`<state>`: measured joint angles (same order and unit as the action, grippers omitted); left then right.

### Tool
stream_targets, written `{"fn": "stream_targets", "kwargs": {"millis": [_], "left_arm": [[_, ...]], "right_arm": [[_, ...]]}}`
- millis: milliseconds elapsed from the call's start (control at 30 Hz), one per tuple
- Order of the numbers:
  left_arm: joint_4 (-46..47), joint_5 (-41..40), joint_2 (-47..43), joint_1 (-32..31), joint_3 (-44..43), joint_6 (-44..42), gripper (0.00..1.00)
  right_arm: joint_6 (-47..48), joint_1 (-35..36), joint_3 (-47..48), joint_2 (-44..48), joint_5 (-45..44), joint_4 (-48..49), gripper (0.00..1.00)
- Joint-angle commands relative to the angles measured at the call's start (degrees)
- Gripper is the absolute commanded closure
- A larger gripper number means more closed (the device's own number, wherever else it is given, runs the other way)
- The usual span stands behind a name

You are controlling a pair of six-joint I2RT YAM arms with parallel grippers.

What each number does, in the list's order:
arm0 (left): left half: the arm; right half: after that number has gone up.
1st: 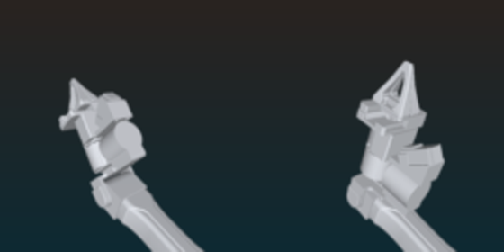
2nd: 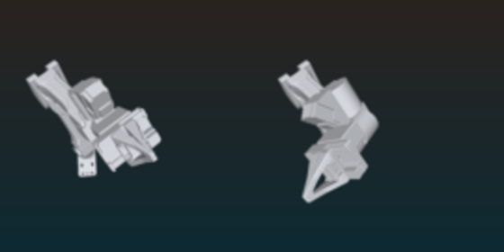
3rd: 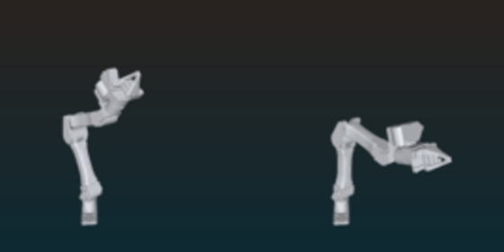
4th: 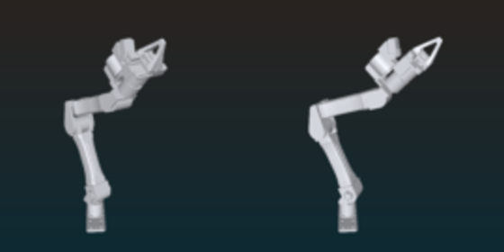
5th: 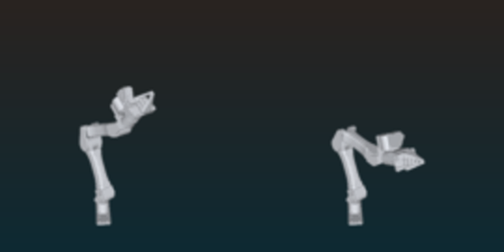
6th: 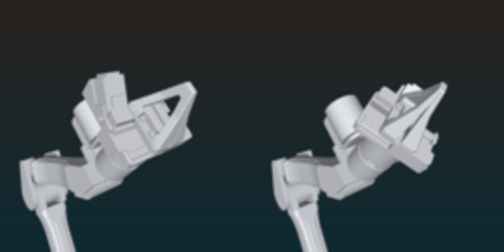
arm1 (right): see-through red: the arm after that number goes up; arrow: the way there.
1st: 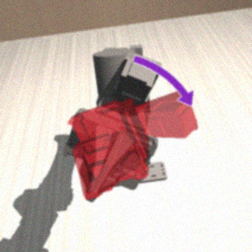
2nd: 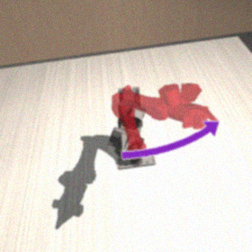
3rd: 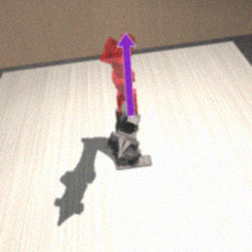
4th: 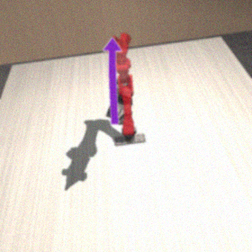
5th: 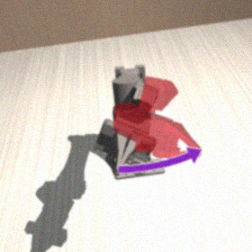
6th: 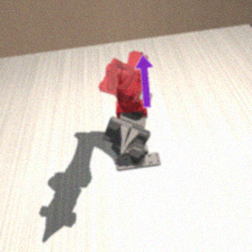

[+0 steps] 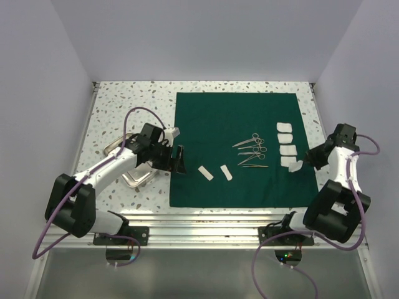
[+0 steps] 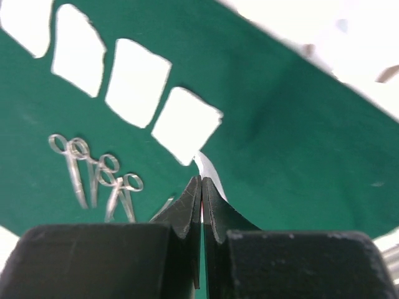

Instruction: Prepare the surgical pack

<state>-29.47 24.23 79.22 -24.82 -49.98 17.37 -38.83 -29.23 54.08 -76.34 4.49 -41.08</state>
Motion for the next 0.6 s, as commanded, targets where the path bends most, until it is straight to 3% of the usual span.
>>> {"fn": "stream_targets", "kwargs": {"millis": [0,333,567], "left_arm": [[2.05,0.82,0.67,-0.05,0.05,-0.75,0.12],[1.53,0.29,1.29,-0.05,-0.38,-1.19,0.12],[1.09,-0.15,1.29,0.12,-0.47,-1.54,0.12]], "right_arm": [[-3.35,0.41,1.38,-2.05,4.90,3.54,1.00],[-11.00,2.16,-2.05,-7.07,6.41,17.50,1.00],[-13.90,2.25,-4.25,-8.48,3.86,21.74,1.00]]}}
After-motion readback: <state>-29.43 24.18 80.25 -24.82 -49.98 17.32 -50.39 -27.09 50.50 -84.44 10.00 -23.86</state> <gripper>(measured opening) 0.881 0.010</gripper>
